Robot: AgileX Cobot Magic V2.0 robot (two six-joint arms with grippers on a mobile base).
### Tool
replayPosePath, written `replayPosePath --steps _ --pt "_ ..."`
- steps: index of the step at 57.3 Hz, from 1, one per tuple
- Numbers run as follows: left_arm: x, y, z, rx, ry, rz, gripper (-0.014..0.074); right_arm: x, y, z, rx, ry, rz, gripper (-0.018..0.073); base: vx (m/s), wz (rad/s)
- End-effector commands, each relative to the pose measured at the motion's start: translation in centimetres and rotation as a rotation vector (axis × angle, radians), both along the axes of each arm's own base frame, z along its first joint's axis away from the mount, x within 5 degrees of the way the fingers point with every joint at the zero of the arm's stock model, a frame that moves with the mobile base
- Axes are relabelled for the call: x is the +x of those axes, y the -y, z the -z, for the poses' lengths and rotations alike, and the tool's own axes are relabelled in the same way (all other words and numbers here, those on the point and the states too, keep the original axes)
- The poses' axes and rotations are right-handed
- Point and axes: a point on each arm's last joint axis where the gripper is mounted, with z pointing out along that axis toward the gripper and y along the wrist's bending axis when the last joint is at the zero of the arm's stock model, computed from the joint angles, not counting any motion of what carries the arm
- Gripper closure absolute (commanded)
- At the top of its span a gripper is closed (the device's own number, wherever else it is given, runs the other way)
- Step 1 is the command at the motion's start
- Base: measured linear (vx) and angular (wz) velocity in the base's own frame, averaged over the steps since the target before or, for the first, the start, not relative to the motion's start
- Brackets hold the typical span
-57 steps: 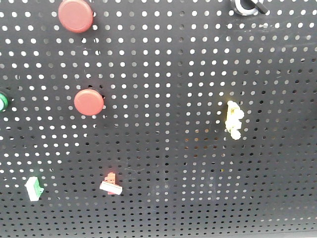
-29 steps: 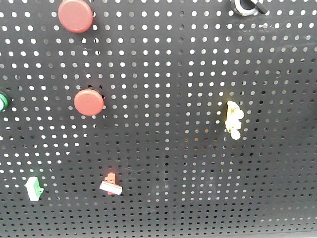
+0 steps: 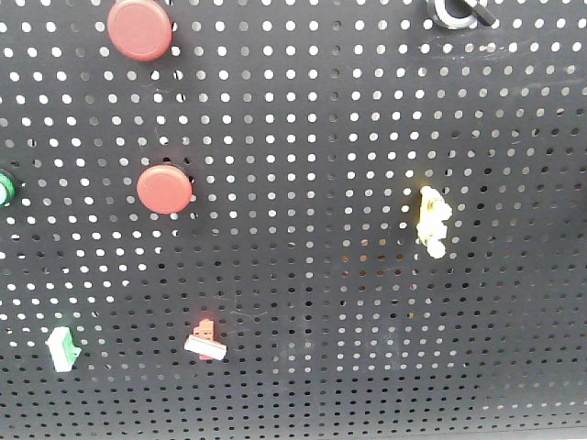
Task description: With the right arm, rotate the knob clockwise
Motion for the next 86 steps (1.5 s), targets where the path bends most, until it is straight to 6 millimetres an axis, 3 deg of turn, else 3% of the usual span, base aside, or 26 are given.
replayPosePath --steps 1,10,20,31,44,58,63,72,76,81,86 --pt "0.2 0.1 -0.4 -0.014 0.078 0.01 0.0603 -1.4 0.0 -4.1 0.063 0.121 -0.046 0.0568 0.0 0.0" --pt "0.2 0.1 -0.4 -0.014 0.078 0.01 0.0603 -2.3 0.1 -11.8 -0.037 -0.055 0.014 0.0568 0.0 0.0" --pt "0.2 0.1 -0.4 -0.014 0.078 0.01 0.0603 -0.3 0.1 -20.5 -0.055 -0.094 0.044 0.0568 0.0 0.0" --pt "0.2 0.1 -0.4 -0.014 0.078 0.01 0.0603 1.5 0.0 -25.5 -0.043 -0.021 0.033 0.0568 0.0 0.0" --pt "0.2 0.1 -0.4 -0.014 0.078 0.01 0.0603 2.1 -0.1 -26.4 0.004 -0.01 0.001 0.0568 0.0 0.0" --pt "0.2 0.1 -0.4 -0.014 0.078 0.01 0.0603 5.6 -1.2 -26.1 -0.05 -0.168 -0.072 0.0568 0.0 0.0" --pt "0.2 0.1 -0.4 -0.014 0.078 0.01 0.0603 7.3 -3.1 -26.7 -0.157 -0.201 -0.173 0.0568 0.0 0.0" --pt "0.2 0.1 -0.4 -0.014 0.078 0.01 0.0603 10.2 -10.3 -27.2 -0.489 -0.188 -0.395 0.0568 0.0 0.0" --pt "0.2 0.1 -0.4 -0.014 0.078 0.01 0.0603 10.6 -12.4 -27.5 -0.579 -0.151 -0.424 0.0568 0.0 0.0" --pt "0.2 0.1 -0.4 -0.014 0.078 0.01 0.0603 11.0 -13.7 -27.9 -0.644 -0.138 -0.423 0.0568 0.0 0.0" --pt "0.2 0.1 -0.4 -0.014 0.078 0.01 0.0603 11.4 -13.4 -28.3 -0.743 -0.163 -0.342 0.0568 0.0 0.0"
